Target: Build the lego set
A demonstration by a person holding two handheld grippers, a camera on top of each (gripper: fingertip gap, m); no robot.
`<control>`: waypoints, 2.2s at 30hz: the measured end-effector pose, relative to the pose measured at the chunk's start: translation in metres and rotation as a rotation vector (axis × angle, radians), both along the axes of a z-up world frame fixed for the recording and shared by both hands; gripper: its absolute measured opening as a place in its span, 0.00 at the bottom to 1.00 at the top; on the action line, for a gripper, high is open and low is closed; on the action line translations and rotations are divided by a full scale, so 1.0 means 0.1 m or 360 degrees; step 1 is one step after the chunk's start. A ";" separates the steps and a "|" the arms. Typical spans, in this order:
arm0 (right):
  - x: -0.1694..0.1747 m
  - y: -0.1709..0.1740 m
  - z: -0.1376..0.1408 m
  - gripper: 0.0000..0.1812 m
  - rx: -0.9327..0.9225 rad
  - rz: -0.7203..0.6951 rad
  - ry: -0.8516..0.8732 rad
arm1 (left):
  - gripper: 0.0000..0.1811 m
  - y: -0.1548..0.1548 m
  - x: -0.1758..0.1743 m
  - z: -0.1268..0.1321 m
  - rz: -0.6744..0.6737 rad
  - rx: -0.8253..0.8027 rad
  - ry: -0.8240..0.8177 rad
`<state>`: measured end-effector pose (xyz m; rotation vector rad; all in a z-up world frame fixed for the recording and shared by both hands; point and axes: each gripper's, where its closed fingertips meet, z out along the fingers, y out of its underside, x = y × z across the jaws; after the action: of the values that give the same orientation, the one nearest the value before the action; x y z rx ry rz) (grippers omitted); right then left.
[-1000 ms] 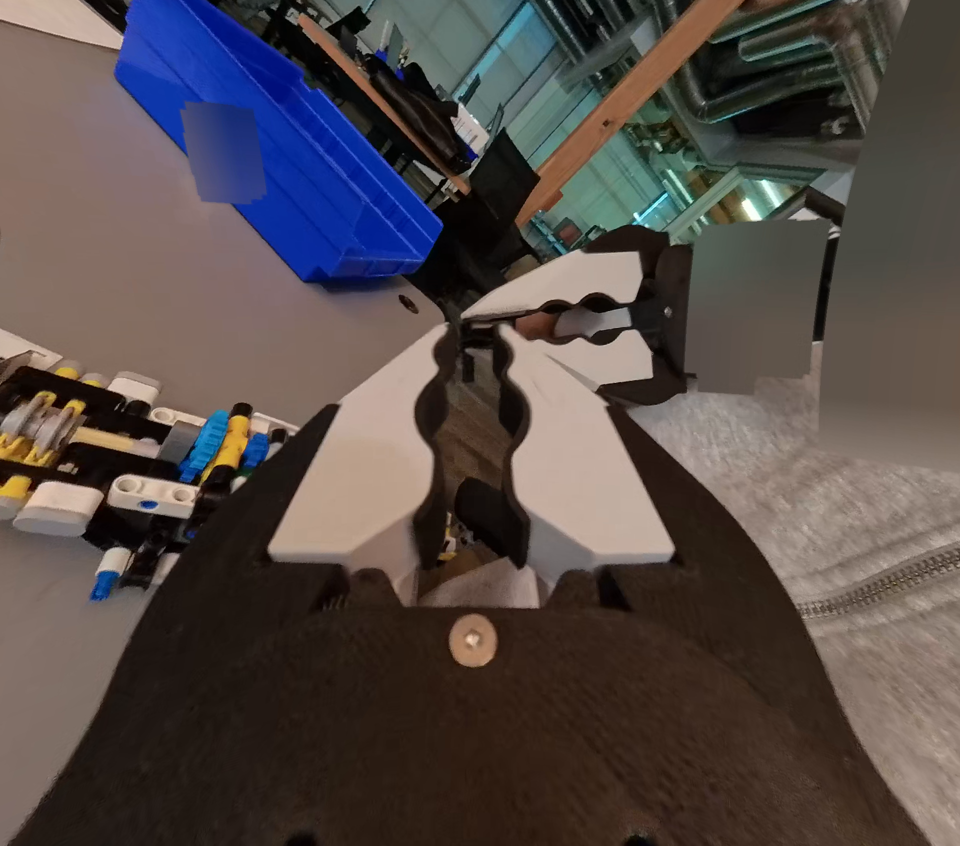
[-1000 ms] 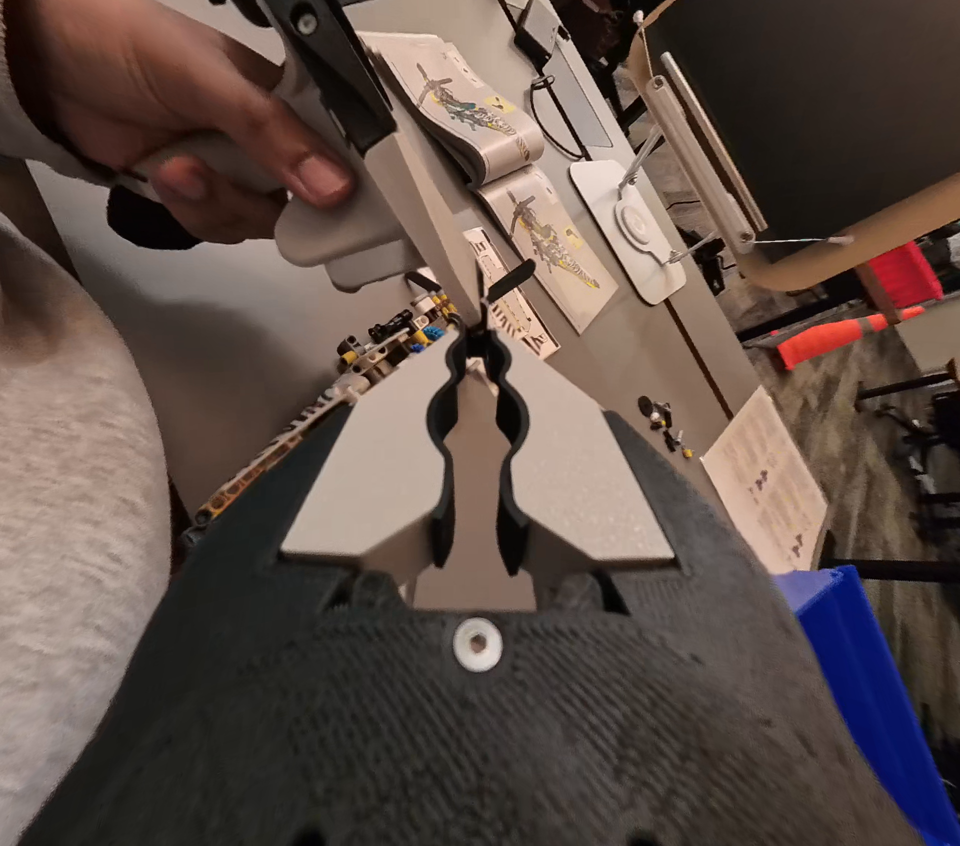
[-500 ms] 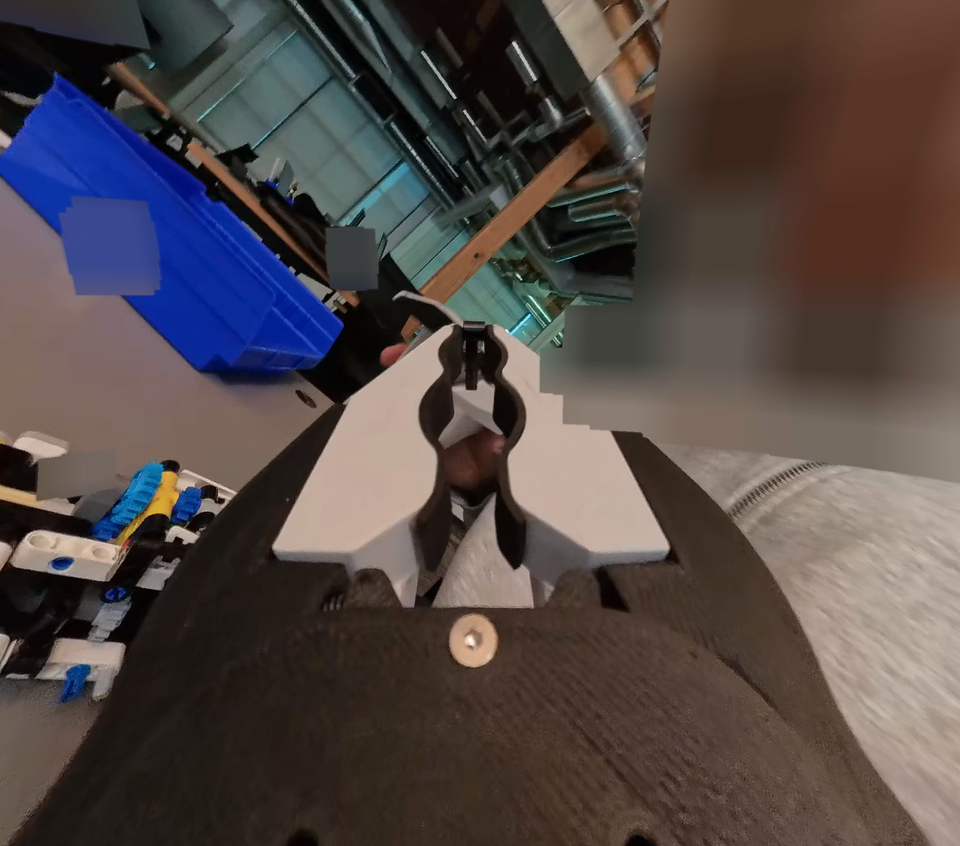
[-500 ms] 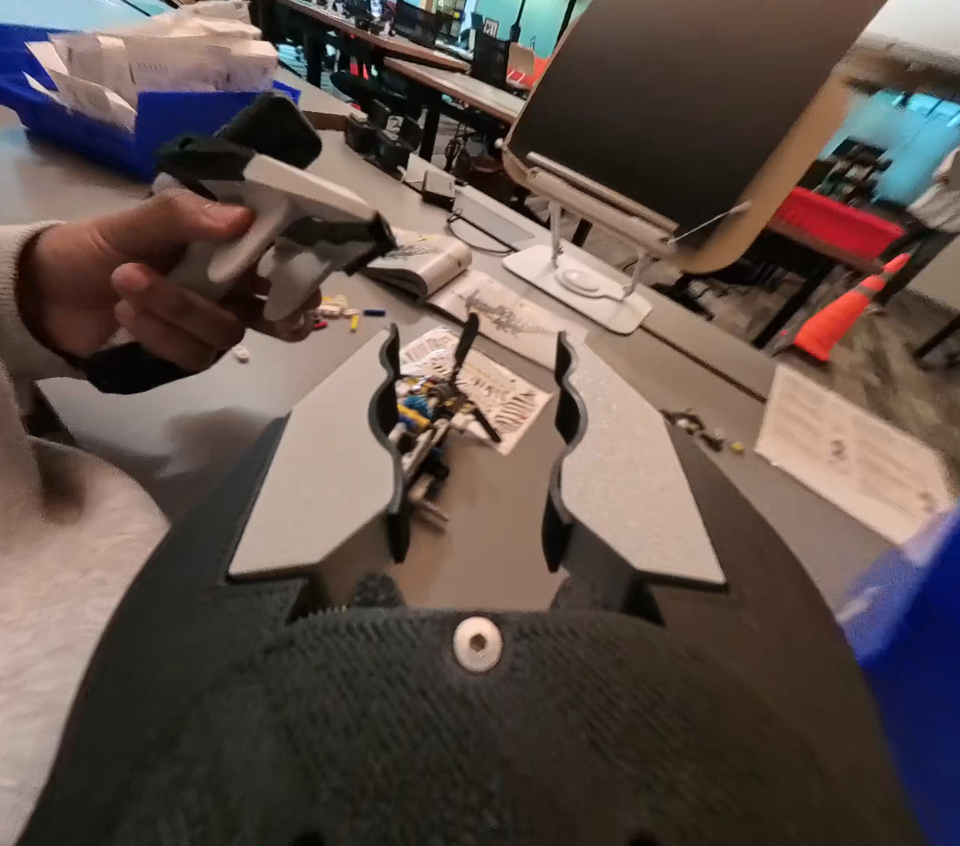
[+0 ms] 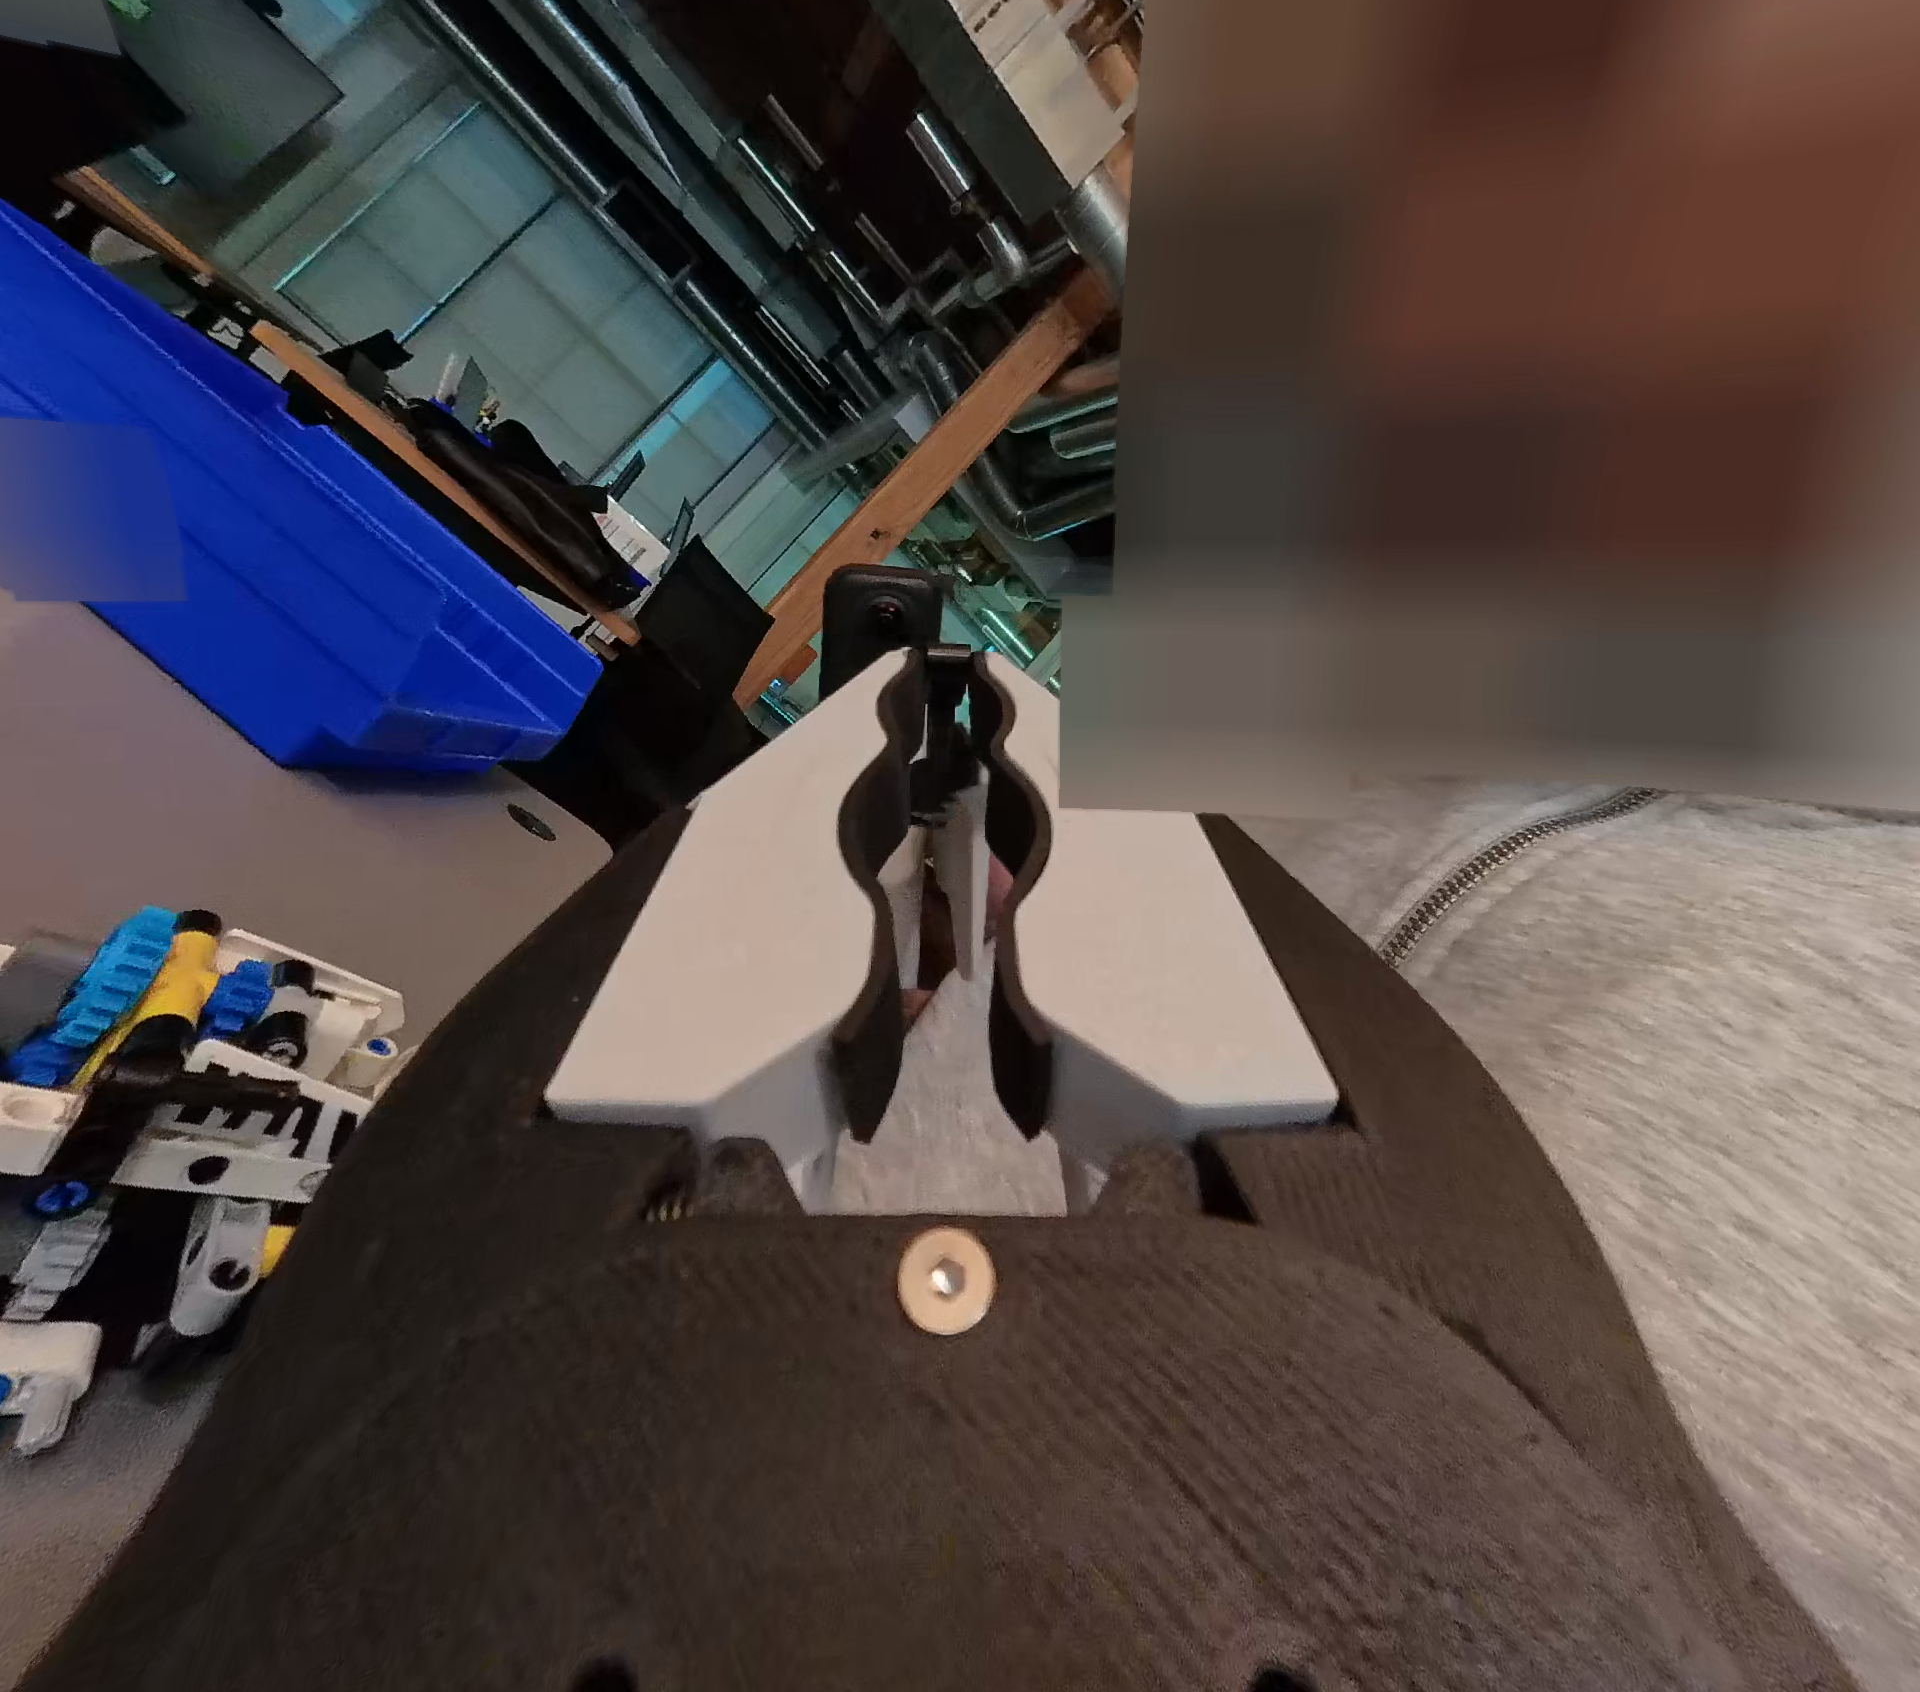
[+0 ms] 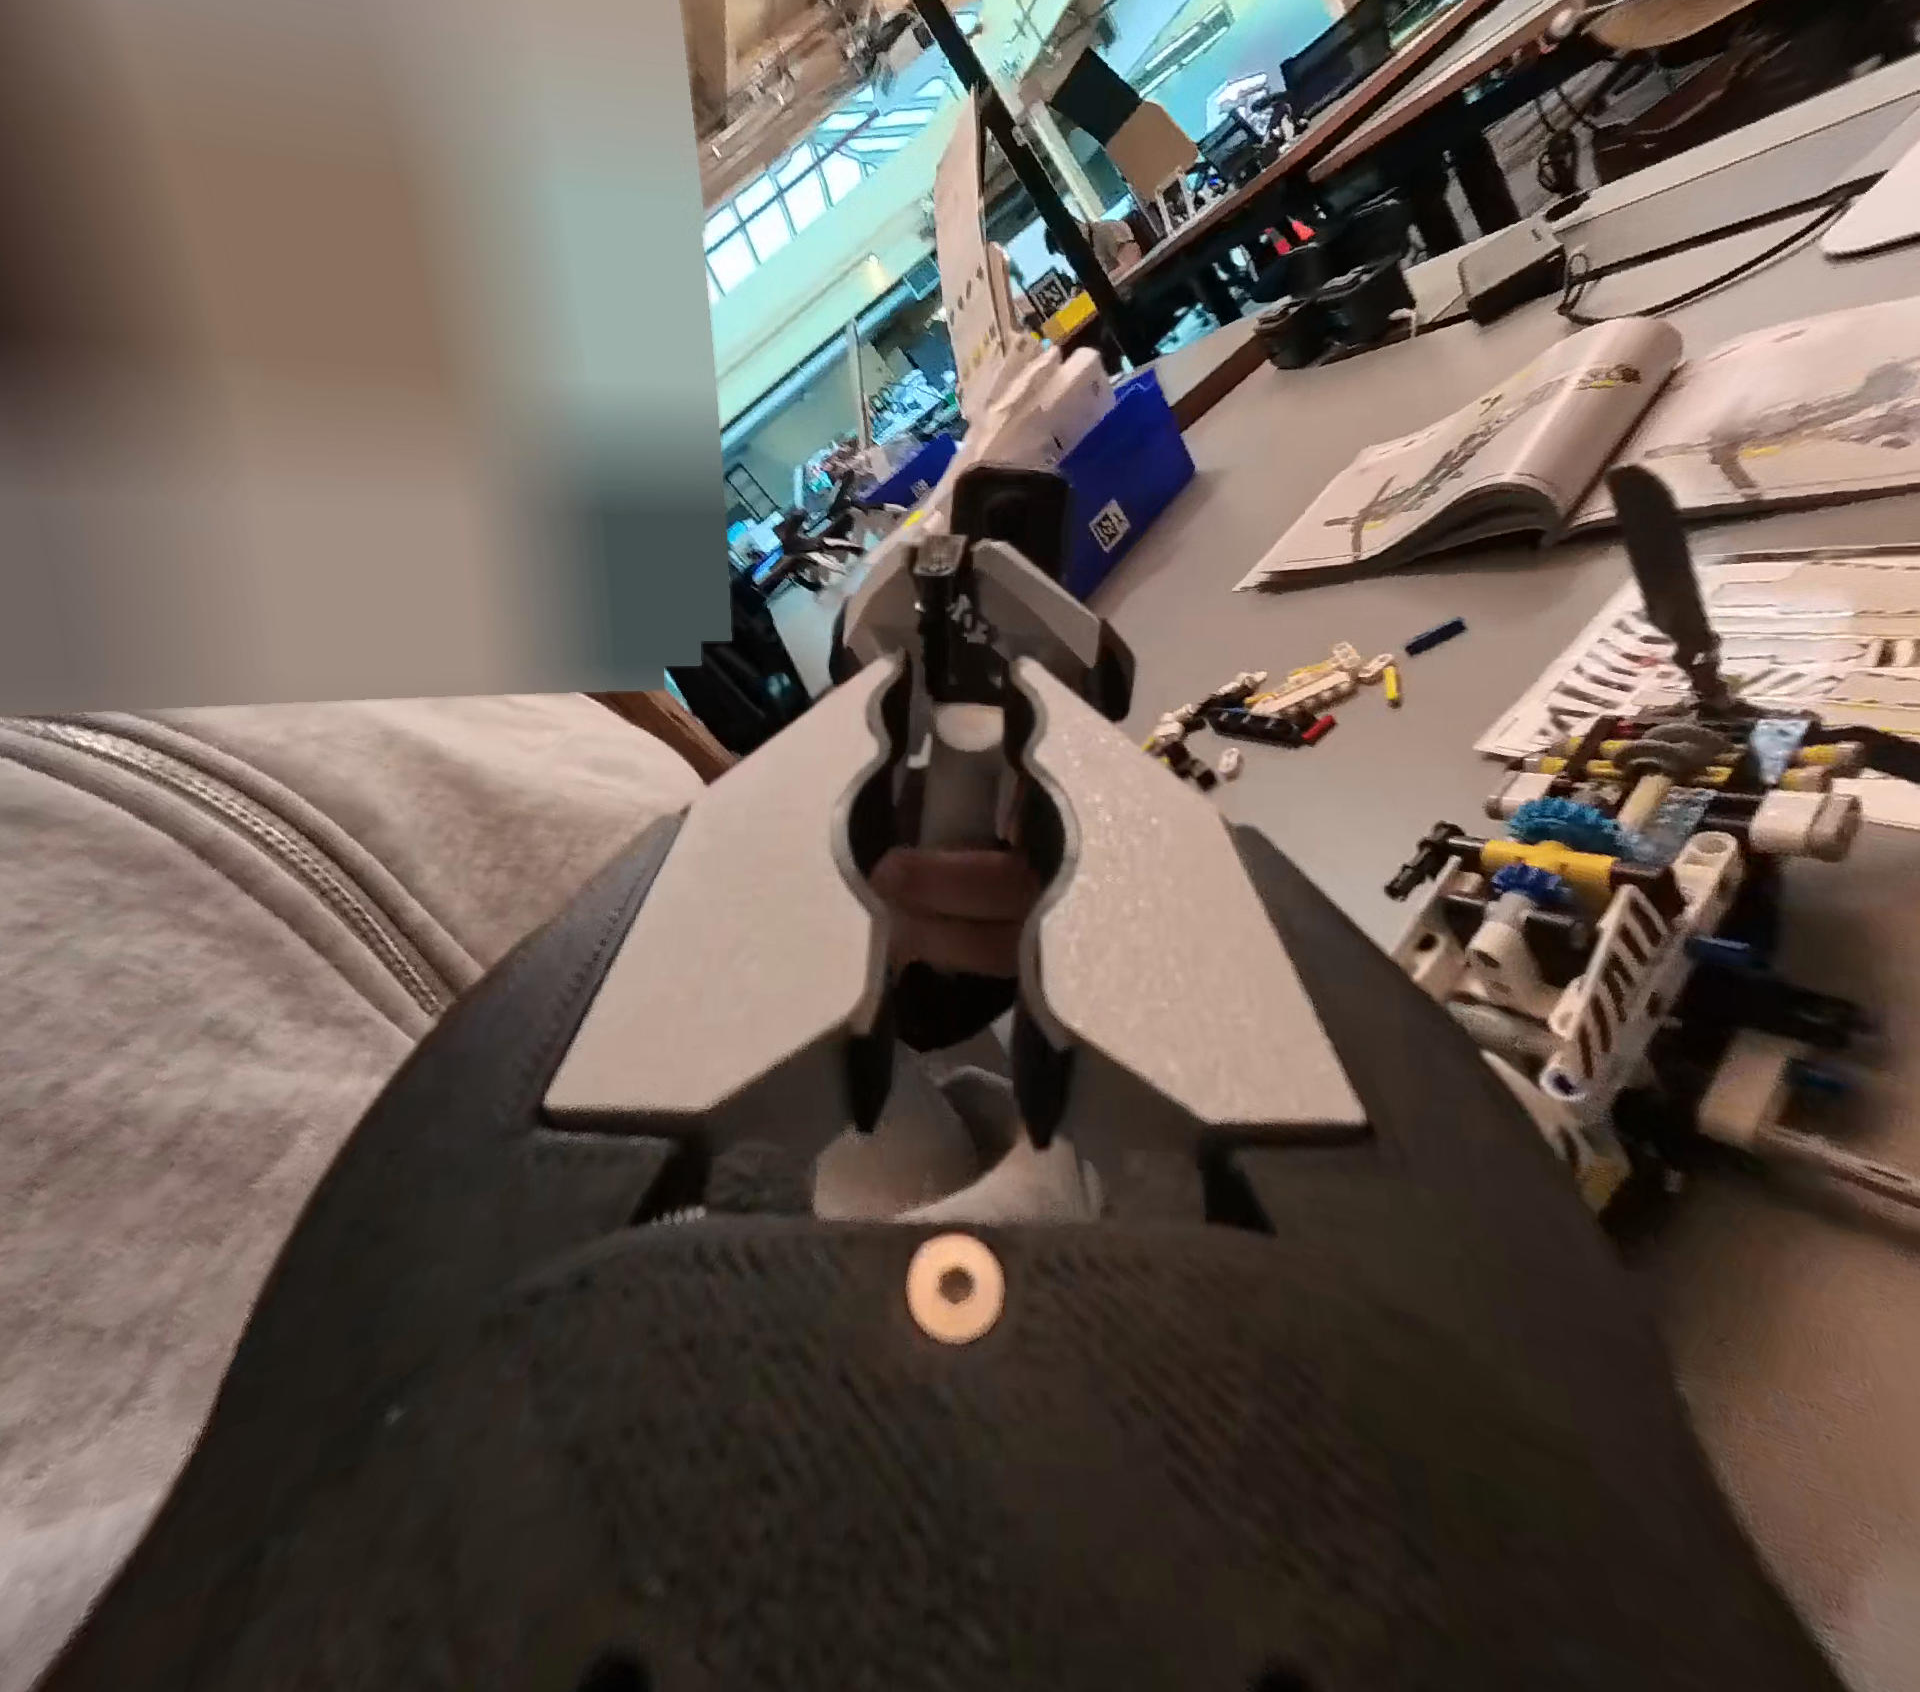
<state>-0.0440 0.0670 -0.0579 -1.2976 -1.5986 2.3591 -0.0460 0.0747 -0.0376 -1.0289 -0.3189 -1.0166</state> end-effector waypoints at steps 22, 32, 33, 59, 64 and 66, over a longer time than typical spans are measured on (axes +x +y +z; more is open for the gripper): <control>-0.12 0.10 0.01 0.02 0.0036 -0.0026 -0.0092 | 0.03 0.01 -0.08 -0.16 -0.0060 -0.0060 -0.0095; -0.42 0.70 -0.47 0.02 0.0682 -0.0276 -0.0613 | 0.09 -0.06 -0.48 -0.52 0.0330 -0.0491 0.0246; -0.46 0.79 -0.58 0.02 0.0809 -0.0315 -0.0700 | 0.10 -0.05 -0.53 -0.61 0.0379 -0.0595 0.0314; -0.54 0.80 -1.28 0.03 0.1419 -0.0192 -0.1599 | 0.04 0.16 -0.47 -1.56 -0.0054 -0.1327 0.1030; -0.56 0.75 -1.29 0.03 0.1430 -0.0167 -0.1631 | 0.03 0.17 -0.48 -1.57 -0.0065 -0.1338 0.1024; -0.57 0.74 -1.28 0.03 0.1438 -0.0156 -0.1648 | 0.03 0.17 -0.49 -1.58 -0.0067 -0.1339 0.1018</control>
<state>-0.1015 0.1408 -0.1856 -2.2487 -2.2208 0.5472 -0.0949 0.0917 -0.1952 -2.0580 -0.1866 -0.5192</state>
